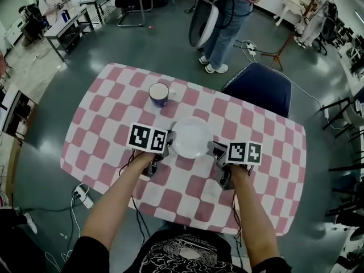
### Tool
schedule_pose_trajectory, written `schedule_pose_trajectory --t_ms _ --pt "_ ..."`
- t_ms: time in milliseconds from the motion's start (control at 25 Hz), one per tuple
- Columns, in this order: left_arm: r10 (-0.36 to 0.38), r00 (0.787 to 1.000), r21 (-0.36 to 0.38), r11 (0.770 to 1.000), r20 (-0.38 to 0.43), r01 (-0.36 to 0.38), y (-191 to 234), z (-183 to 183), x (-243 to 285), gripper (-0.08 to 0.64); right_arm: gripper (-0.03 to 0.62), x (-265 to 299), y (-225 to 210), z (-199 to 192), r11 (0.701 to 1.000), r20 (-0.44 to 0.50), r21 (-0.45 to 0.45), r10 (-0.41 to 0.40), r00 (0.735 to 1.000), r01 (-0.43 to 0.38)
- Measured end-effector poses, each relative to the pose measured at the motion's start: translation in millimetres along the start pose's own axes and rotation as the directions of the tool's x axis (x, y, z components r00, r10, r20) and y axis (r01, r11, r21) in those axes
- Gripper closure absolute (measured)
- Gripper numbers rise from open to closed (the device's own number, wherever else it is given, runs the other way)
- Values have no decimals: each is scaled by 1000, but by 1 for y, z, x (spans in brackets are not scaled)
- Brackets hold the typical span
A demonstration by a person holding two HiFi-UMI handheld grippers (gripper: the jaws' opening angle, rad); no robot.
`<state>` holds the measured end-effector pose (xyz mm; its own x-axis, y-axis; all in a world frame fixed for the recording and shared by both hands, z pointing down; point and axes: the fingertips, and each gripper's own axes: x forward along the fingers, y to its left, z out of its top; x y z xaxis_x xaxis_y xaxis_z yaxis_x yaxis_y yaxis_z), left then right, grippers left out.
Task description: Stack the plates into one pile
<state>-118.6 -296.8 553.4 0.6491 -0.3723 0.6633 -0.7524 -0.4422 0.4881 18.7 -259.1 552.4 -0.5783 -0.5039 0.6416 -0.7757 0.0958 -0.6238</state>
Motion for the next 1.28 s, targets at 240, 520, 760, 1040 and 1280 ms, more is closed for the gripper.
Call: schedule_pose_trajectory --t_ms 240,520,760,1040,1280 --pt "23 1000 -32 999 -16 -23 7 2 20 506 551 12 -19 6 1000 -12 13 -7 1000 7" --pt "40 999 -52 998 -24 -41 15 0 31 499 548 23 -27 10 999 1 28 -20 1000 19" --pt "45 998 -45 998 -38 -47 18 -3 38 491 537 28 -33 9 998 -7 7 -55 998 55" --pt "48 998 -39 998 -44 -50 20 -5 38 489 514 28 -32 11 996 7 -46 -79 997 79" --pt "64 998 -32 997 -21 -65 20 -1 34 451 453 24 -33 15 990 26 -90 -108 994 110"
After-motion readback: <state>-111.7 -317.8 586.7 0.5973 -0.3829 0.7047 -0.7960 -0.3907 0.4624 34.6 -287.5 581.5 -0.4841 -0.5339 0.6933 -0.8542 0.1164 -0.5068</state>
